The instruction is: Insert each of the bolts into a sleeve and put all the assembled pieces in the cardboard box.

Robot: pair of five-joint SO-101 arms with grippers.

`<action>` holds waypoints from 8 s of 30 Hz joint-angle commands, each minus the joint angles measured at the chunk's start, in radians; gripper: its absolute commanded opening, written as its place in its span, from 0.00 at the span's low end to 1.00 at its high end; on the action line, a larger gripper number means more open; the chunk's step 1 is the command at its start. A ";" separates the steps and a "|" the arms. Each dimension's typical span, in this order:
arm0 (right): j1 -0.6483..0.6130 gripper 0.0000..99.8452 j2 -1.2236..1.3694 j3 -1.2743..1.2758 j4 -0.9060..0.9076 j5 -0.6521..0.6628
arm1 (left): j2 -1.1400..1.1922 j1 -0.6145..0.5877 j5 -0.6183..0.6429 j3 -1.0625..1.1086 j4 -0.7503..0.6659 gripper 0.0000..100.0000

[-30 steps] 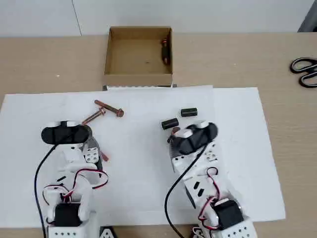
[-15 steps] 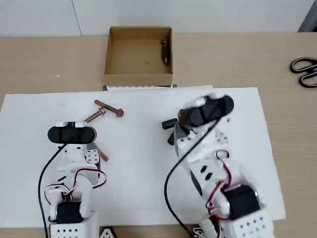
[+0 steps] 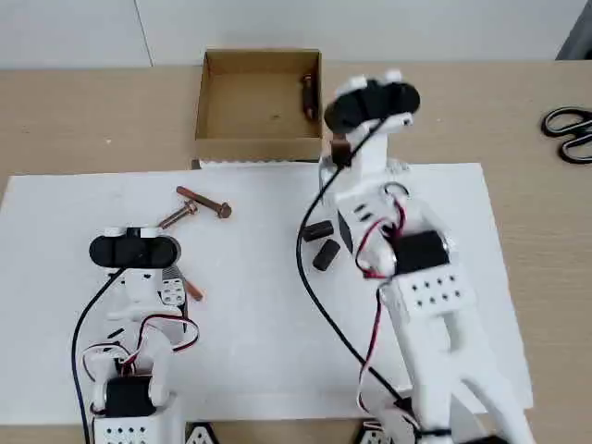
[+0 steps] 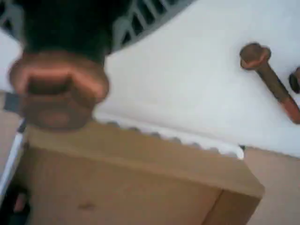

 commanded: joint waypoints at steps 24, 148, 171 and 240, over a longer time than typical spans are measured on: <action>-0.008 0.01 1.167 -0.979 -0.432 0.195 | -0.006 -0.005 0.002 -0.008 0.006 0.01; -0.125 0.00 1.050 -0.839 0.918 -0.465 | -0.006 -0.055 0.003 -0.010 0.005 0.01; -0.097 0.00 0.219 -0.726 1.010 -0.233 | -0.006 -0.052 -0.003 -0.010 0.005 0.01; 0.196 0.00 -0.963 0.519 0.661 -0.189 | 1.784 -0.075 0.683 -1.382 0.522 0.17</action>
